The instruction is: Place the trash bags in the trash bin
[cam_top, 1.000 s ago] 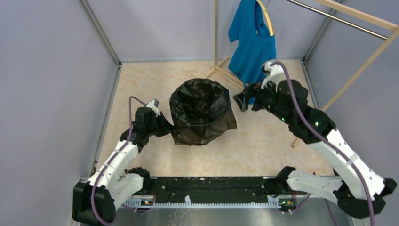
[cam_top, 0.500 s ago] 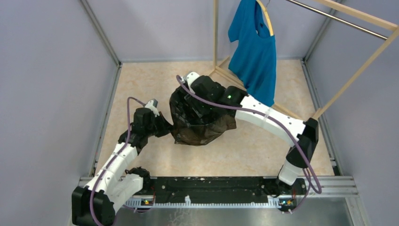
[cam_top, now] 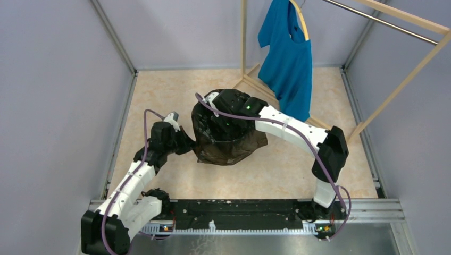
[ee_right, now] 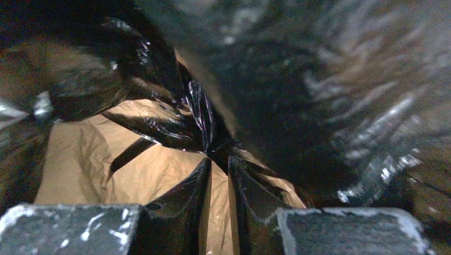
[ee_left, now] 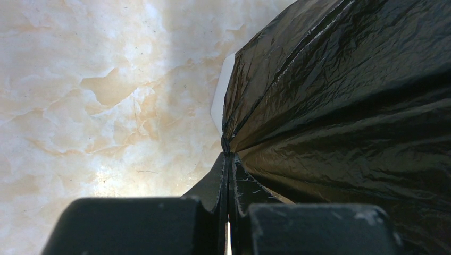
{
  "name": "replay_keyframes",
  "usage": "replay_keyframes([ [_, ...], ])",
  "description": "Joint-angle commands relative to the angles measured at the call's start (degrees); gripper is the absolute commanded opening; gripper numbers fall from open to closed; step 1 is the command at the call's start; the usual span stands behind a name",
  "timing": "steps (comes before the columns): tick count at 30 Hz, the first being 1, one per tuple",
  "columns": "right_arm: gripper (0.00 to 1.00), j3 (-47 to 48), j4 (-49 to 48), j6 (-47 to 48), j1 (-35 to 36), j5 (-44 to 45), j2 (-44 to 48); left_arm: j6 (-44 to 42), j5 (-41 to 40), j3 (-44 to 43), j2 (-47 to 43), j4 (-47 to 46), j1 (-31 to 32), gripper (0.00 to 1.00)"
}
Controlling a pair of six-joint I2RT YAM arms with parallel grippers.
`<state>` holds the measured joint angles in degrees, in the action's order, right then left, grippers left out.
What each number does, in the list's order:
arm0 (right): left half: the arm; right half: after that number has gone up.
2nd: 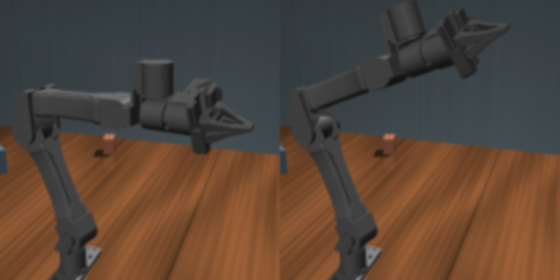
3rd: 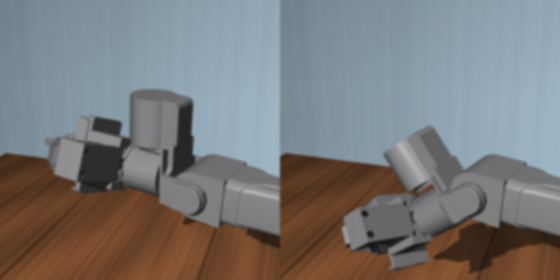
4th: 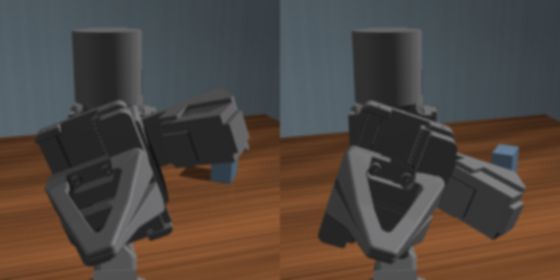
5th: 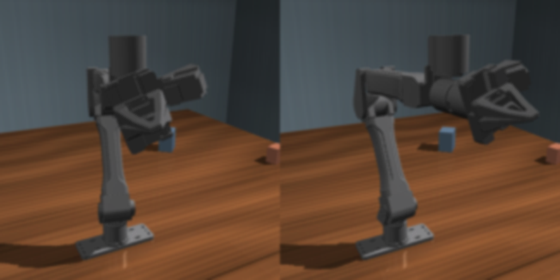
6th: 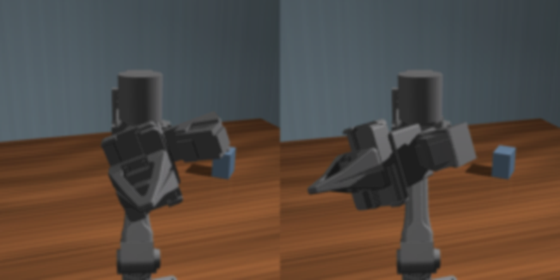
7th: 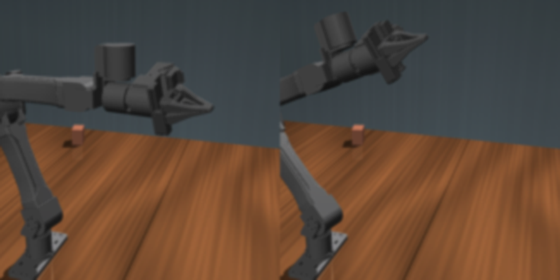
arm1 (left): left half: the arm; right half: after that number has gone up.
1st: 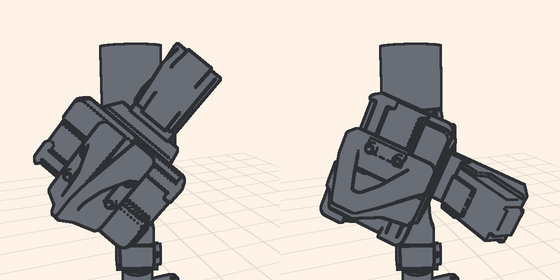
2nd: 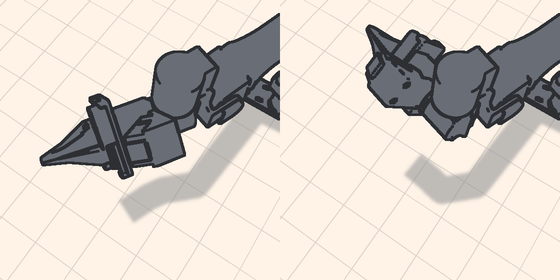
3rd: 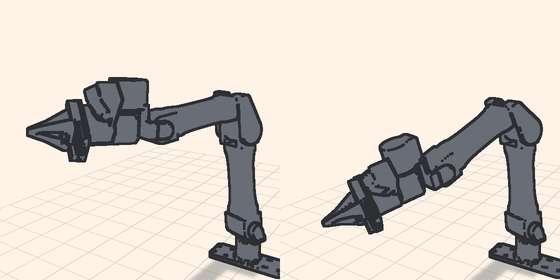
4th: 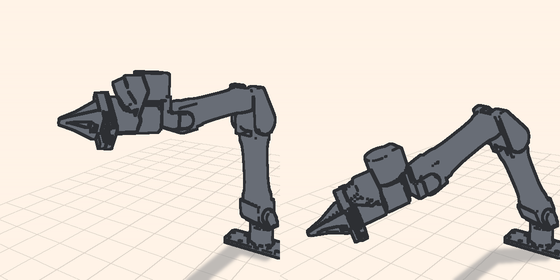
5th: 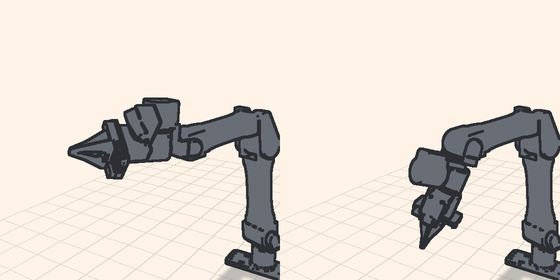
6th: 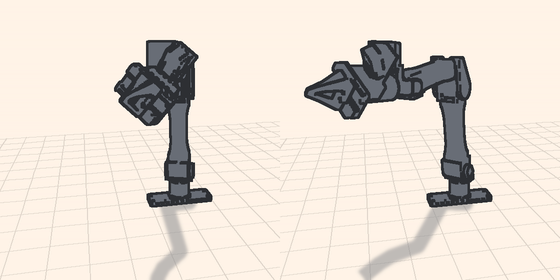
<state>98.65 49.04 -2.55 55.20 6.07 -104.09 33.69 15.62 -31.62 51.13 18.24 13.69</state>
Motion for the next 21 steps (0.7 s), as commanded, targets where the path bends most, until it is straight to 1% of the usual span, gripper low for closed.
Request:
replay_keyframes([
  [1,0.18,-2.4,-1.0,0.7,-0.7,-3.2,-0.1,-1.0,0.4,-1.9,-1.0,-0.4,-0.2,0.00],
  [7,0.17,-6.2,-7.2,0.8,-0.9,-5.1,-0.4,-1.0,0.7,-1.8,-1.0,-0.3,-0.2,0.00],
  [11,0.10,-8.7,-10.3,0.5,-0.9,-4.3,-1.2,-1.3,0.3,-2.3,-1.5,0.2,-0.2,0.00],
  [19,0.09,-11.1,-12.7,0.6,-1.6,-5.8,-4.2,-1.4,0.2,-2.9,-1.7,0.9,-0.2,0.00],
  [21,0.09,-11.7,-14.0,0.4,-2.4,-8.3,-4.8,-1.4,0.4,-3.0,-1.9,1.1,-0.2,0.00],
])
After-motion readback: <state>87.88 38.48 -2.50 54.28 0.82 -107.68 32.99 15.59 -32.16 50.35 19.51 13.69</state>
